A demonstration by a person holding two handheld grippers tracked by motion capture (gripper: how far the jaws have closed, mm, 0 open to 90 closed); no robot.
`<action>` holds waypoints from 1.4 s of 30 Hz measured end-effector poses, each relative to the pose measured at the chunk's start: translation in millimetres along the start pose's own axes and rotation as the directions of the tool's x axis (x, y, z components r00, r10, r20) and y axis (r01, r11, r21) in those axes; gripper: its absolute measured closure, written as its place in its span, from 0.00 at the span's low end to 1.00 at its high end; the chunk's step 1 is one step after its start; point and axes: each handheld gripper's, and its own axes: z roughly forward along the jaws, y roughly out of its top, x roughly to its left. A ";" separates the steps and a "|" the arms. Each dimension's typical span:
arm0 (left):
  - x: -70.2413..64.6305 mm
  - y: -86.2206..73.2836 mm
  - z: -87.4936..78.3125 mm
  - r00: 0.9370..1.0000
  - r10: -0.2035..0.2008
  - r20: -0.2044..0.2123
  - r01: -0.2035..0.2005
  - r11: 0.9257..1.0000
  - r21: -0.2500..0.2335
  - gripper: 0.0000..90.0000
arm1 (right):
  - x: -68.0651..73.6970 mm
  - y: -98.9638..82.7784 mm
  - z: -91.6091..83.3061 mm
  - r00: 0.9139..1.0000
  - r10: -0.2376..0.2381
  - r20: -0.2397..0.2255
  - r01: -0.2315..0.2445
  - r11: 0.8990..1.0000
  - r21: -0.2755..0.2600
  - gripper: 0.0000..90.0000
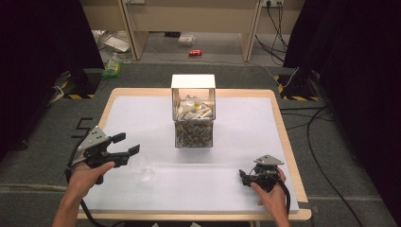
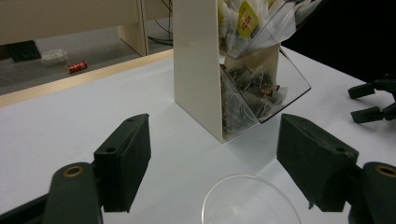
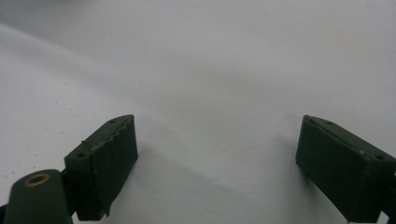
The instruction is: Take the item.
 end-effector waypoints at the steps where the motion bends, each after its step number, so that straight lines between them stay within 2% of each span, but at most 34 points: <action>1: -0.6 1.4 0.5 1.000 0.001 0.006 -0.001 1.000 -0.001 0.29 | 0.1 0.0 0.0 1.000 0.001 0.000 -0.001 1.000 0.000 0.15; 13: -7.5 20.4 9.4 0.997 0.018 0.074 -0.016 1.000 -0.021 0.32 | -0.3 0.1 0.1 1.000 -0.004 0.000 0.004 1.000 -0.001 0.15; 17: -12.0 32.5 11.6 0.996 0.040 0.084 -0.037 0.999 -0.034 0.34 | 0.2 0.0 0.0 1.000 0.001 0.001 -0.001 1.000 0.000 0.15; 23: -16.5 50.8 18.5 0.992 0.052 0.111 -0.047 0.998 -0.049 0.37 | 0.2 0.0 0.0 1.000 0.001 0.000 -0.001 1.000 0.000 0.15; 33: -27.6 68.6 31.8 0.985 0.098 0.145 -0.094 0.995 -0.035 0.41 | 0.2 0.0 0.0 1.000 0.001 0.001 -0.001 1.000 0.000 0.15; 42: -32.7 84.2 44.5 0.977 0.116 0.177 -0.109 0.993 -0.048 0.43 | 0.2 0.0 0.1 1.000 0.000 0.001 0.000 1.000 0.000 0.15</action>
